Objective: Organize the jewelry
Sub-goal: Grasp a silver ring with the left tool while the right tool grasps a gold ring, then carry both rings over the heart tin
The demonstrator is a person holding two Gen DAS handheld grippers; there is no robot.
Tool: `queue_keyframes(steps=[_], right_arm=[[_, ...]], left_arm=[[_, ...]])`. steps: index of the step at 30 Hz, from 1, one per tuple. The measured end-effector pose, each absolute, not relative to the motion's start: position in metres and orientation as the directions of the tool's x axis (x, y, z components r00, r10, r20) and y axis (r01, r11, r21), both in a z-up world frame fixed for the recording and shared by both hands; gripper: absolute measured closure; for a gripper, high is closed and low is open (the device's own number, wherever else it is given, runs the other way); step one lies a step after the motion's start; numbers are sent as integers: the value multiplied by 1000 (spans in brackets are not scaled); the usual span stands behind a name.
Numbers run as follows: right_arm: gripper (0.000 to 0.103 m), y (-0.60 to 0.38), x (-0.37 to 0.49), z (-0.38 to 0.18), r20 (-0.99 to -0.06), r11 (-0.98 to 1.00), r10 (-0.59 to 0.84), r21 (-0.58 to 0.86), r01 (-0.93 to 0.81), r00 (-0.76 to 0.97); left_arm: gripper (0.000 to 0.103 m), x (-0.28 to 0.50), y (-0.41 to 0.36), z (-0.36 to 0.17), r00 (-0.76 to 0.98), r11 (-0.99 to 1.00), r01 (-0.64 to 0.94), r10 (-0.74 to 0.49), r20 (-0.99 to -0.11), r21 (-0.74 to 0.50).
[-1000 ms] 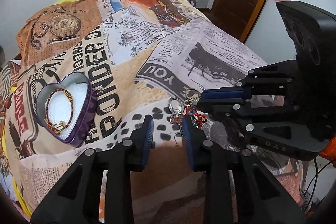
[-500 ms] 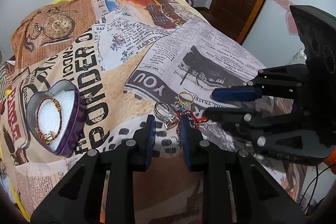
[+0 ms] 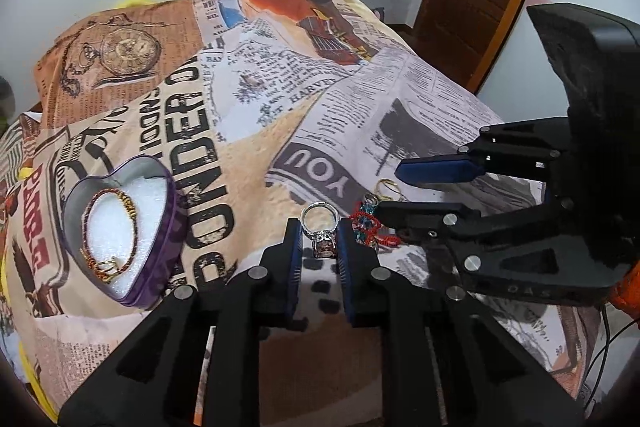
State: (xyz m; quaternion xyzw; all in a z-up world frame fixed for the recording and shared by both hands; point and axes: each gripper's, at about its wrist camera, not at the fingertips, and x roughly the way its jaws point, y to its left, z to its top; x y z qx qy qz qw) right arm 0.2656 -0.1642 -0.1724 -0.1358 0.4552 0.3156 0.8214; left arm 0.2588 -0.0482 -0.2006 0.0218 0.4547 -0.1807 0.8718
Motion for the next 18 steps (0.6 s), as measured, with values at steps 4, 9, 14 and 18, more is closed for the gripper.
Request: queue_keyframes(steps=[4, 9, 14, 18], right_arm=[[74, -162, 267, -174, -829, 758, 406, 71, -649, 384], [79, -164, 264, -172, -826, 763, 411, 79, -641, 387], [79, -169, 261, -165, -821, 776, 411, 87, -625, 397], [79, -173, 256, -152, -806, 780, 422, 90, -619, 415]], left_arm=[[87, 258, -41, -200, 528, 936, 320, -304, -793, -145], [87, 253, -34, -197, 541, 941, 305, -299, -786, -148], [87, 245, -27, -190, 552, 944, 294, -294, -780, -148], [101, 238, -23, -181, 557, 943, 293, -301, -774, -156]])
